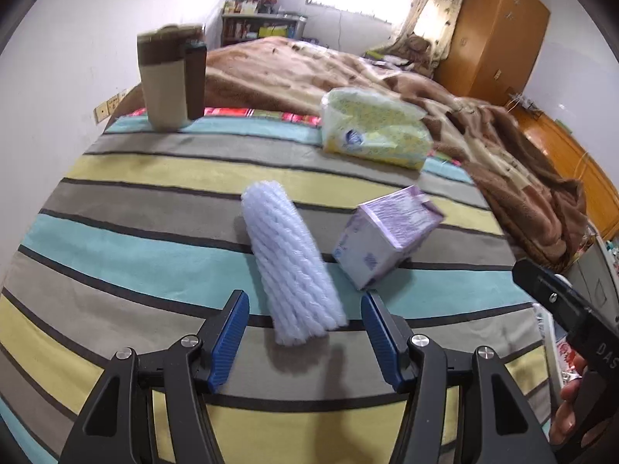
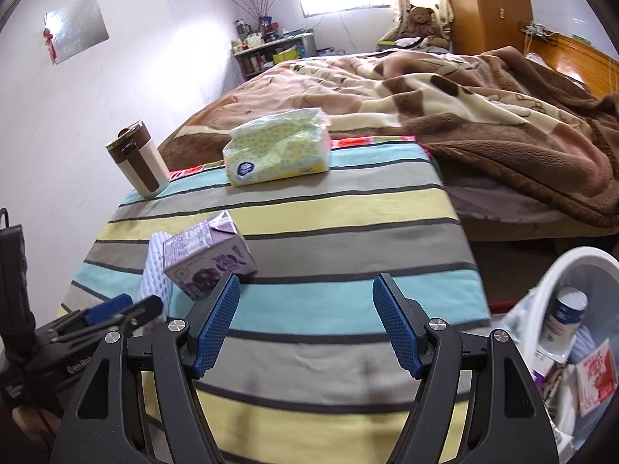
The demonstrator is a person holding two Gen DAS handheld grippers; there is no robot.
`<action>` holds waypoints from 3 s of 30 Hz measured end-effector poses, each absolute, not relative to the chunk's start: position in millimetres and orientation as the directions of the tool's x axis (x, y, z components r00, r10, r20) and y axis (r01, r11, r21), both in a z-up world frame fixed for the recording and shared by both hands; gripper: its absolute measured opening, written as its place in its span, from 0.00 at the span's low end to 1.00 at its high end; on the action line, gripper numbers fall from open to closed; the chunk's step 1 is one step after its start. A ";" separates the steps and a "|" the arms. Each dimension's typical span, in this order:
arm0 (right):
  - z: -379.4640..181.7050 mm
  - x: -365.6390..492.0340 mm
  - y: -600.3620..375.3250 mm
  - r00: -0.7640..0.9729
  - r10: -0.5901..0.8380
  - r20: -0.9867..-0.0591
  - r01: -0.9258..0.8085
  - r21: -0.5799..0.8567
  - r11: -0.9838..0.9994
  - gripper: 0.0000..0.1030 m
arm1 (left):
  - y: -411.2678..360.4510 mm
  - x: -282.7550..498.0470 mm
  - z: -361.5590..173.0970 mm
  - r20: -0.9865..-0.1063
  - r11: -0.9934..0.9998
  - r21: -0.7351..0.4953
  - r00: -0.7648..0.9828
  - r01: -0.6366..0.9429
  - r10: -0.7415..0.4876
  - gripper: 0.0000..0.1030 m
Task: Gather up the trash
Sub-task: 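Grasp the white foam net sleeve with left tool while right tool grasps the purple milk carton, then carry the foam sleeve and purple milk carton over the wastebasket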
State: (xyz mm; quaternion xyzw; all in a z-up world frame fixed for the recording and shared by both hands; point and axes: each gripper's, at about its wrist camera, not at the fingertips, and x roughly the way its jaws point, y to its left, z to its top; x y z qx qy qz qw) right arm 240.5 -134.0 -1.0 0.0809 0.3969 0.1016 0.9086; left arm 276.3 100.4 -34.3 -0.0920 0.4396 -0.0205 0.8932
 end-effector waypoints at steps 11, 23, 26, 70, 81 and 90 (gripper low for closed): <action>-0.6 270.6 -90.6 0.627 0.316 -0.712 -0.159 0.280 0.947 0.71 | 136.1 289.4 -43.4 -0.798 0.987 -0.142 0.599 -0.071 -0.072 0.58; -14.8 300.0 -53.3 0.568 0.251 -0.784 -0.075 0.254 0.964 0.72 | 153.6 292.0 -42.8 -0.787 0.979 -0.193 0.606 -0.066 -0.114 0.58; -20.4 298.4 -48.2 0.549 0.241 -0.800 -0.085 0.234 0.969 0.73 | 152.6 291.9 -43.2 -0.787 0.979 -0.196 0.605 -0.057 -0.122 0.58; -24.2 267.4 -81.3 0.572 0.312 -0.759 -0.237 0.211 0.948 0.41 | 112.1 306.3 -43.6 -0.781 0.981 -0.164 0.595 0.099 -0.191 0.26; -12.2 241.0 -105.6 0.619 0.303 -0.725 -0.212 0.216 0.953 0.39 | 92.6 269.2 -22.3 -0.754 0.976 -0.189 0.620 0.109 -0.216 0.26; 4.4 207.6 -142.5 0.663 0.303 -0.684 -0.178 0.250 0.952 0.39 | 60.5 229.4 3.8 -0.718 0.968 -0.195 0.650 0.155 -0.249 0.26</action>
